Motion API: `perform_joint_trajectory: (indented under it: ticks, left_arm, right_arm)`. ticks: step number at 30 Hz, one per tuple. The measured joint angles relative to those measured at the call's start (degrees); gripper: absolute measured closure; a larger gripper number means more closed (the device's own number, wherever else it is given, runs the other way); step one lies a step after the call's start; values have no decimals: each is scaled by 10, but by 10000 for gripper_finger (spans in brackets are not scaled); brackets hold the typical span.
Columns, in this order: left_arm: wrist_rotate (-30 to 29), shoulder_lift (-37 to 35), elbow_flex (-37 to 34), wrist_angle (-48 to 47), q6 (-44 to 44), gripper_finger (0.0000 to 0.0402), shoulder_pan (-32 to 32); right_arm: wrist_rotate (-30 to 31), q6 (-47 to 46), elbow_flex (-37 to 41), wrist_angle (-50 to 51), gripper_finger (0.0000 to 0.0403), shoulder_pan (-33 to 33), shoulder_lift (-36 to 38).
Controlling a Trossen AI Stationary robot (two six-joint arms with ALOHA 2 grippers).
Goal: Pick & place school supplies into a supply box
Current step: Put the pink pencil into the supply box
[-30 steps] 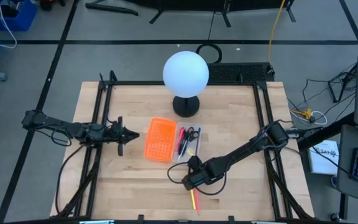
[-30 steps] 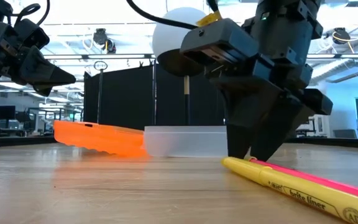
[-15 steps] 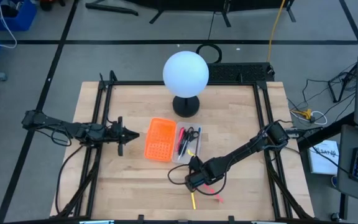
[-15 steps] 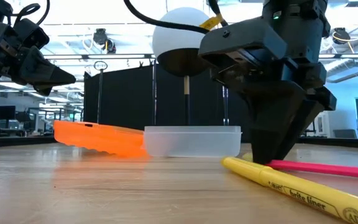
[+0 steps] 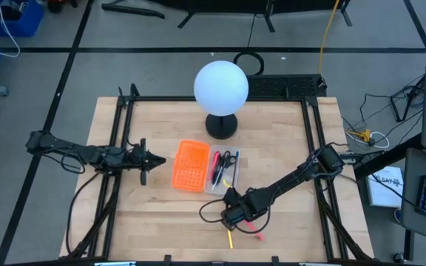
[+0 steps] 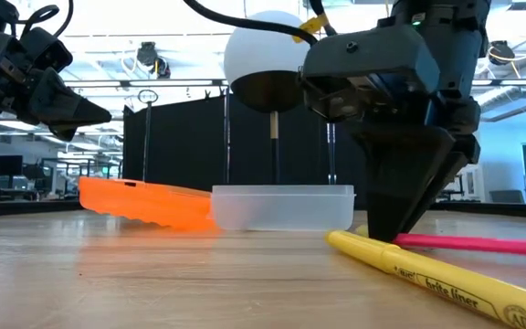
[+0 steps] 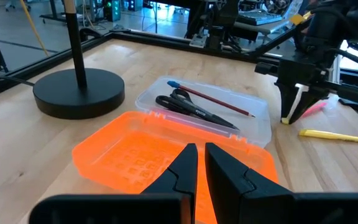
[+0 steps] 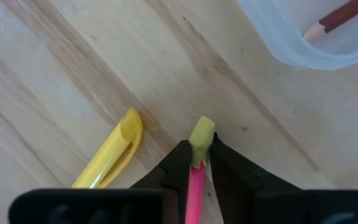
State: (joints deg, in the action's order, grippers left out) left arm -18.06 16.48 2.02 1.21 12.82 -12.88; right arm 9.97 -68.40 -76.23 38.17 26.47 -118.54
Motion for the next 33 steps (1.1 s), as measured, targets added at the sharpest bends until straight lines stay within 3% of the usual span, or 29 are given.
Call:
perform_joint_trajectory:
  ticks: [5, 24, 33]
  left_arm:
    - [0, 0, 0, 0, 2, 366, 0]
    - [32, 0, 0, -2, 13, 366, 0]
    - [32, 0, 0, -1, 43, 366, 0]
  right_arm:
    - [-1, 2, 0, -28, 390, -1, 14]
    - [37, -11, 2, -97, 395, 2, 118]
    - [129, -11, 0, -133, 395, -71, 199]
